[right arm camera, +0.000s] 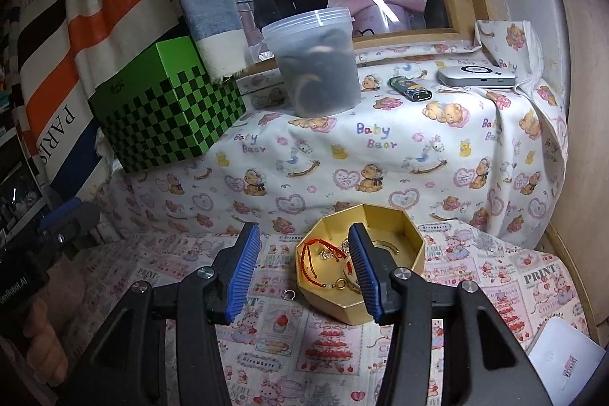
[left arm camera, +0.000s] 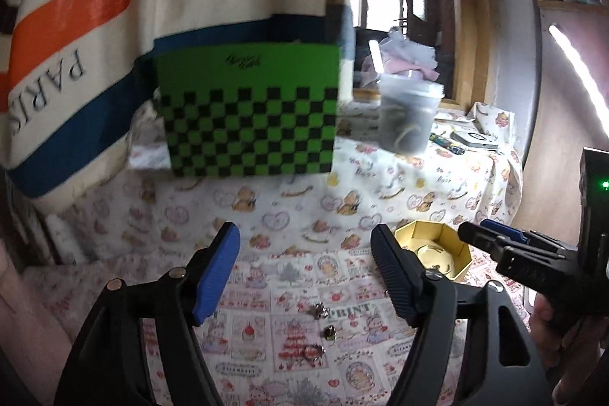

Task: Organize jewelry
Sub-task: 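Open both tools and withdraw them from the yellow box, then move the open left tool toward the small silver charms on the cloth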

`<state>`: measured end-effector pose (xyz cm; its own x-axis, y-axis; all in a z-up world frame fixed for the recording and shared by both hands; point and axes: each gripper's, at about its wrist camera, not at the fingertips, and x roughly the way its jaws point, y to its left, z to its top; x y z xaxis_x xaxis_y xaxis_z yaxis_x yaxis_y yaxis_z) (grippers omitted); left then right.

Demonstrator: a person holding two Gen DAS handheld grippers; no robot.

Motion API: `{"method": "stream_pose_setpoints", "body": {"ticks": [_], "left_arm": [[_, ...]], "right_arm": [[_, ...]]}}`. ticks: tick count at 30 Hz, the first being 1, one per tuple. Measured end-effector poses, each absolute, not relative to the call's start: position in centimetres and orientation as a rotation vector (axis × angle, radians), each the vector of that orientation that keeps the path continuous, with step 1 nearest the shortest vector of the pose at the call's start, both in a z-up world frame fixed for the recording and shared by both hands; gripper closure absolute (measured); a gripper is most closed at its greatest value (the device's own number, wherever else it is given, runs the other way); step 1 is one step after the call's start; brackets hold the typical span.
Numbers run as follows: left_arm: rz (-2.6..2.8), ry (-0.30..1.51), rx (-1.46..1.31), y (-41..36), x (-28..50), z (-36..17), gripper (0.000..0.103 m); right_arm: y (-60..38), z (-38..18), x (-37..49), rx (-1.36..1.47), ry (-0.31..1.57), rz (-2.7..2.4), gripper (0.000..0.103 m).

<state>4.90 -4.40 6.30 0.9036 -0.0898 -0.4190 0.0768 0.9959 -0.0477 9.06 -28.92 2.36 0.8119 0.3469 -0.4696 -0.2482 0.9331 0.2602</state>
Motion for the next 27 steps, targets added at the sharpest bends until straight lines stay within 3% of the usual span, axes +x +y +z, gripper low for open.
{"method": "stream_pose_setpoints", "body": {"ticks": [3, 5, 12, 20, 27], "left_arm": [[-0.076, 0.454, -0.041, -3.8, 5.3, 5.1, 0.028], [-0.058, 0.471, -0.037, -3.5, 5.8, 4.3, 0.025], [0.009, 0.565, -0.003, -3.1, 7.5, 1.5, 0.022], [-0.095, 0.63, -0.08, -2.7, 8.3, 0.1, 0.01], [-0.087, 0.661, -0.059, -3.4, 8.8, -1.0, 0.009]], "right_arm": [[-28.5, 2.0, 9.1, 0.165, 0.542, 0.305, 0.049], [-27.9, 1.8, 9.1, 0.117, 0.538, 0.26, 0.042], [-26.5, 1.2, 8.9, 0.048, 0.538, 0.264, 0.041], [-26.3, 0.1, 9.6, 0.051, 0.578, 0.252, 0.038], [-27.1, -0.2, 10.1, 0.1, 0.606, 0.247, 0.037]]}}
